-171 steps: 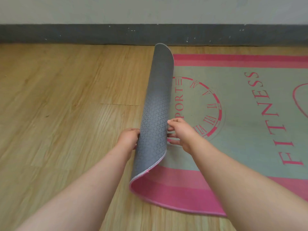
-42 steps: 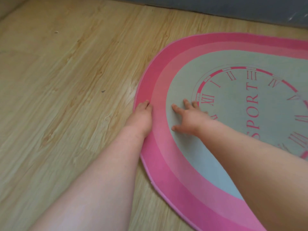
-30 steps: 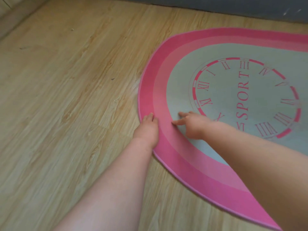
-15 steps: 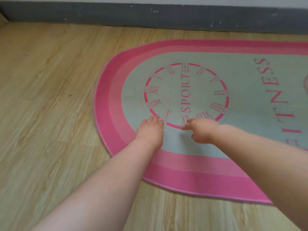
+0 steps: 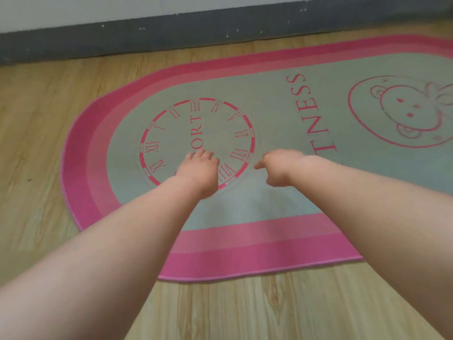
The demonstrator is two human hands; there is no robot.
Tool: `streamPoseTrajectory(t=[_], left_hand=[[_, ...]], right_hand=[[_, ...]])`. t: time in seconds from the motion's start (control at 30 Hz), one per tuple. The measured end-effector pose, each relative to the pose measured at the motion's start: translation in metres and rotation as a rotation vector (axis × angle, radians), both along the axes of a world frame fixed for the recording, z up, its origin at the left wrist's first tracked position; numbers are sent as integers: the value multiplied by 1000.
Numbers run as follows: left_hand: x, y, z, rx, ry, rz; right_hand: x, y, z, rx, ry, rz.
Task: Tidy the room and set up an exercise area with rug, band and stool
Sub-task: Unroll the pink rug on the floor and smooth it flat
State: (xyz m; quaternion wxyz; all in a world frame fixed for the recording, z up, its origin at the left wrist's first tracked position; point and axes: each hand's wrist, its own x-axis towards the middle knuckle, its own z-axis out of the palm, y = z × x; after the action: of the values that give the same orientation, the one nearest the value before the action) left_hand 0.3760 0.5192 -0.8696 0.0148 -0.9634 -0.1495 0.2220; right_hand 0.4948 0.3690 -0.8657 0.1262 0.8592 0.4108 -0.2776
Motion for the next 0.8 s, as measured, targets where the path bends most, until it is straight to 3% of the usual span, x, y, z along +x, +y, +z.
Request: streamPoseTrajectory(t=[0.23,0.47,0.8], left_hand=[[-5,-54,66,-84,76,19],[-37,-89,145,-245,41,179],[-147,-74,286,-347,15,438]], right_hand=[[-5,-56,68,-89,81,-75],[-39,-74,147,-91,124,-88],[-130,-54,283,-146,196,-92]])
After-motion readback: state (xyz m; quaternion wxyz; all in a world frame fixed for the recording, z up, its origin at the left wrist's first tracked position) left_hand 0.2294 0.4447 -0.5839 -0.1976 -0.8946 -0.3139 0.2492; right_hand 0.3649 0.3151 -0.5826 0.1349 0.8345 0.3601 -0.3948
